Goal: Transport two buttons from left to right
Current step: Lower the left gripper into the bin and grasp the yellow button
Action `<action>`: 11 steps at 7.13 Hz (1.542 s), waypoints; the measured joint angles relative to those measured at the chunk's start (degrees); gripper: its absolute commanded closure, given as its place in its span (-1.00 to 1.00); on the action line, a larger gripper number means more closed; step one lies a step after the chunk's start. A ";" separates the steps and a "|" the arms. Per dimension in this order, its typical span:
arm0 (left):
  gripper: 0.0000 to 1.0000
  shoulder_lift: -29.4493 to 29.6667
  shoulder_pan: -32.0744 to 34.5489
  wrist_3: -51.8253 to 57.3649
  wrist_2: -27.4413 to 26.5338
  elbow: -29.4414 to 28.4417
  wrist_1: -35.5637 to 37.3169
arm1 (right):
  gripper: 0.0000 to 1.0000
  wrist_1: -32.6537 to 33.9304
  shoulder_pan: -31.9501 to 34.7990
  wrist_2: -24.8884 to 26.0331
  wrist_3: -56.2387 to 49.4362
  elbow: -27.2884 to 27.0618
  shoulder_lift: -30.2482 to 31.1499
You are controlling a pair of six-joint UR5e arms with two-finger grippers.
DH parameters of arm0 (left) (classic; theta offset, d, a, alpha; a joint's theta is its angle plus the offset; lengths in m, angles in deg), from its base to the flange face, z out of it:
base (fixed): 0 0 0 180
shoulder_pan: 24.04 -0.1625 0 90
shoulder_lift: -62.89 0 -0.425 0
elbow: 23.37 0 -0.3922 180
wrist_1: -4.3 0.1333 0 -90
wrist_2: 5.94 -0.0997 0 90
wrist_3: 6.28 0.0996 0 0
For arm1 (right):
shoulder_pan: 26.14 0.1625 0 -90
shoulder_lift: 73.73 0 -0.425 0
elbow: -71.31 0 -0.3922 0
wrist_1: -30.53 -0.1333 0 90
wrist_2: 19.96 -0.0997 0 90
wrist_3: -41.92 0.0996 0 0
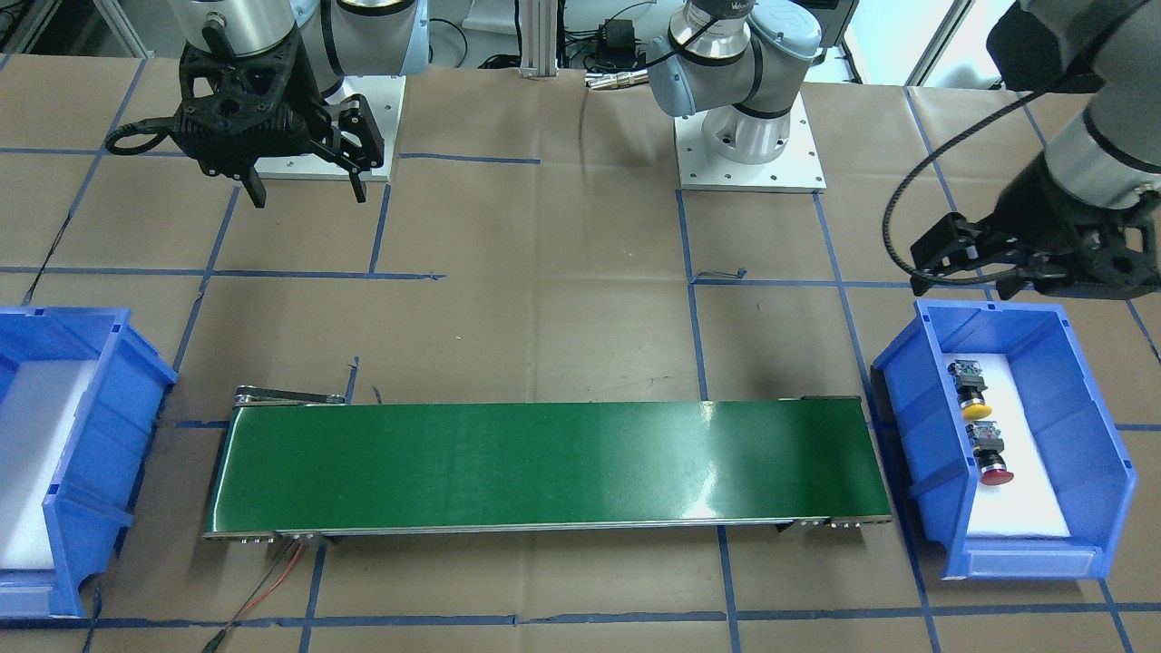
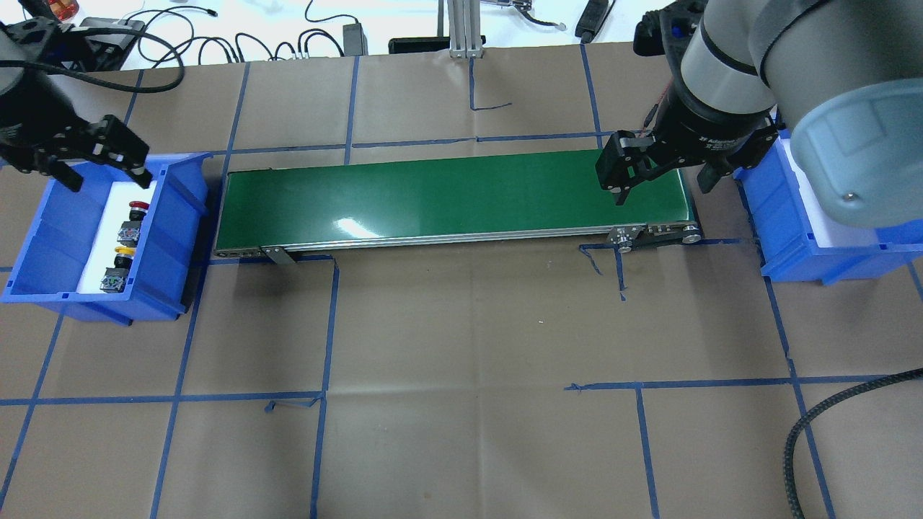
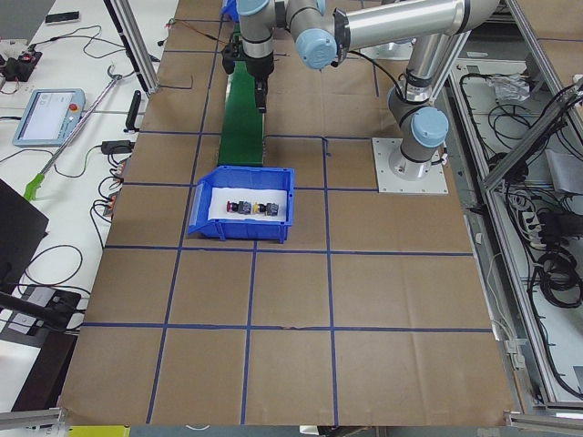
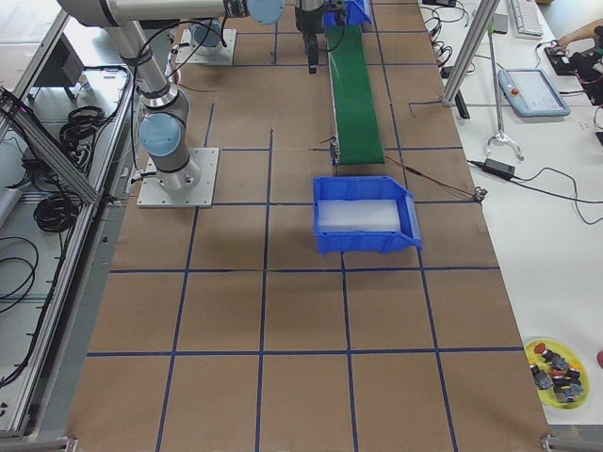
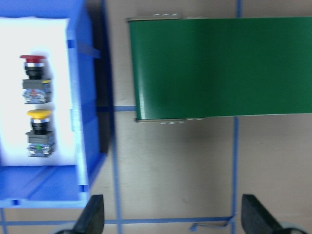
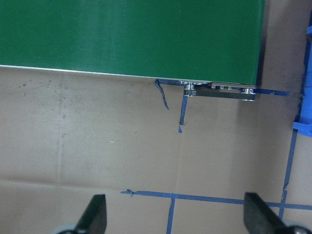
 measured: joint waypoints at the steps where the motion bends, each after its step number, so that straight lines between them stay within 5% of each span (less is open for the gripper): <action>1: -0.99 0.39 -5.66 4.70 0.05 0.90 0.92 | -1.00 0.00 0.00 0.02 0.00 0.00 0.00; 4: -0.96 3.03 -14.06 12.42 0.26 3.51 5.95 | -1.00 -0.08 0.00 0.01 0.03 0.00 0.00; 11: -0.98 6.91 -14.67 14.08 2.52 19.34 30.14 | -1.00 -0.04 0.00 -0.11 0.08 0.00 -0.02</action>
